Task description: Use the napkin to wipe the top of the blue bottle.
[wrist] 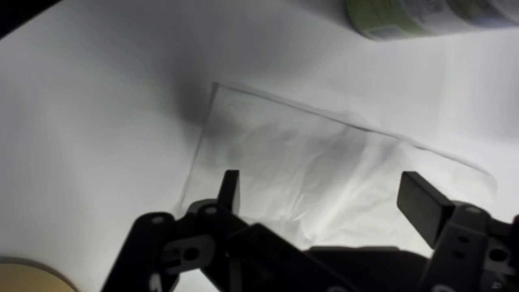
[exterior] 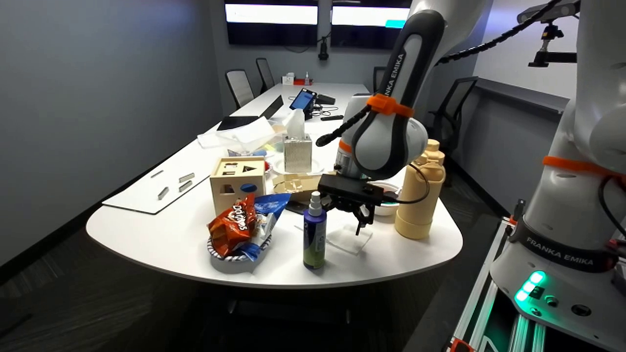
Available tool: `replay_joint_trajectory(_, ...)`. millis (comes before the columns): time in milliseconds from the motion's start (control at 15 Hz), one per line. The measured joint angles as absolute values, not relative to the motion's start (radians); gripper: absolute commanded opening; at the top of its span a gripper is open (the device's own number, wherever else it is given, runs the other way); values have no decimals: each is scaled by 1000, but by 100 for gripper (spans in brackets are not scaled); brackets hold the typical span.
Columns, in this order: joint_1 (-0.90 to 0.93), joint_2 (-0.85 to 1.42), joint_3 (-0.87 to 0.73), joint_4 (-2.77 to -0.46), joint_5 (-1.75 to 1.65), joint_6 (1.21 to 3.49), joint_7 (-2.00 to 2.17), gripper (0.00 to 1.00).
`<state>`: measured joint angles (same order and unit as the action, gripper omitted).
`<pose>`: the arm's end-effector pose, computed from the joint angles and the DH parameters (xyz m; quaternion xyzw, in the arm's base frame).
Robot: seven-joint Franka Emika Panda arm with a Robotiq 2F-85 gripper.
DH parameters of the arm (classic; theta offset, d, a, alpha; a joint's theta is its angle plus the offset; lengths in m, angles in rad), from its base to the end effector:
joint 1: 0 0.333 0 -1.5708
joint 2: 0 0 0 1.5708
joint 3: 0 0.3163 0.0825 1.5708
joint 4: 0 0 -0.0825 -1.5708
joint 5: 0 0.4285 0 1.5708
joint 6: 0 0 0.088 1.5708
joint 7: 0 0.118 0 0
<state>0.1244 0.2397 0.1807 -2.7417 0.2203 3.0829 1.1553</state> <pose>0.3878 0.1117 0.1030 -0.8570 0.5118 -0.0151 0.0582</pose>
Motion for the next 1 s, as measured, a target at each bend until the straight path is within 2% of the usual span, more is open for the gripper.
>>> replay_joint_trajectory(467,196,315,97,-2719,222,3177,1149,100)
replay_joint_trajectory(533,206,326,92,-2715,224,3181,1149,81)
replay_joint_trajectory(1000,282,359,36,-2690,228,3190,1141,27)
